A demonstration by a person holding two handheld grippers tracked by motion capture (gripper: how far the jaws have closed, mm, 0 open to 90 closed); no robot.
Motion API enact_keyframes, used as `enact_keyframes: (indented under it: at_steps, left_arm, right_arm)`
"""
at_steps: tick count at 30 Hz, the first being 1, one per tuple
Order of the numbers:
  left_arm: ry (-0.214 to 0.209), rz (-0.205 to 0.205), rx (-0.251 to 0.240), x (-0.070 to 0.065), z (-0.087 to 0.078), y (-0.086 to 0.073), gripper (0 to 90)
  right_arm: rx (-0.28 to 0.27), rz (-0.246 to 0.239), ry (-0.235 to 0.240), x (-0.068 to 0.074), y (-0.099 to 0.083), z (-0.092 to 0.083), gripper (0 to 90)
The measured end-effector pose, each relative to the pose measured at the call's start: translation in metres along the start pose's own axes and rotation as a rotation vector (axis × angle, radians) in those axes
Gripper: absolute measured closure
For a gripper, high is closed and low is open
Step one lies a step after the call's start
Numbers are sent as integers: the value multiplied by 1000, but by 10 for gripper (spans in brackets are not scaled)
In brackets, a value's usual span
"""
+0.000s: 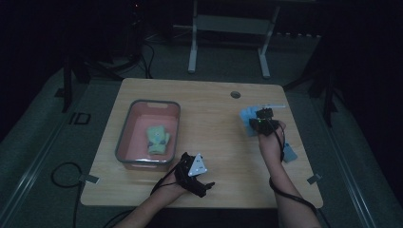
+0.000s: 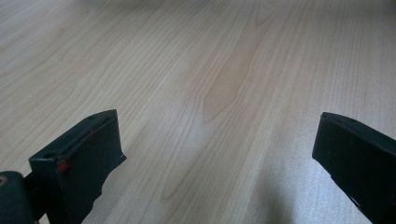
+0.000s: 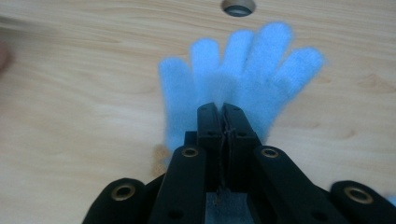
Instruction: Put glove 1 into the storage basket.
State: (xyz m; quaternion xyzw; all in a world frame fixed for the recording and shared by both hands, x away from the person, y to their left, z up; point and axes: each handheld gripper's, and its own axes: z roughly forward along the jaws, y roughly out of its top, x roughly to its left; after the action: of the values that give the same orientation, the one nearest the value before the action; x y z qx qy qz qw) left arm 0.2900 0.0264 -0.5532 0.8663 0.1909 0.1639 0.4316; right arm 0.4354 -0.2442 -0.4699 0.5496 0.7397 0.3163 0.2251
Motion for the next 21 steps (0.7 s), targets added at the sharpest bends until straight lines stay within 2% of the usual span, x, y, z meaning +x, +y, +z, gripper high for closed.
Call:
enact_keyframes:
  at_steps: [2, 4, 5, 6, 7, 10, 15, 20, 21]
  left_arm:
    - [4, 2, -4, -1, 0, 0, 17]
    - [7, 8, -1, -1, 1, 1, 17]
    - [8, 5, -3, -2, 1, 1, 17]
    - [7, 5, -5, -2, 1, 2, 17]
    - [10, 9, -7, -2, 1, 2, 17]
    - [12, 12, -8, -4, 1, 2, 17]
    - [7, 9, 3, -3, 4, 1, 17]
    - [2, -8, -1, -4, 2, -2, 17]
    - [9, 2, 1, -5, 2, -3, 17]
  right_arm:
    - [-13, -27, 7, 13, -7, -11, 871]
    - [-32, -11, 29, 24, -18, -22, 871]
    - [-44, -16, 18, 30, -23, -28, 872]
    - [-61, 15, 30, 33, -28, -34, 872]
    - [-63, 26, 46, 37, -32, -38, 871]
    - [-61, 34, 39, 47, -43, -47, 871]
    - [-44, 70, 16, 56, -61, -42, 871]
    - [-6, 129, 45, 59, -78, -28, 870]
    - [0, 134, 51, 62, -81, -24, 870]
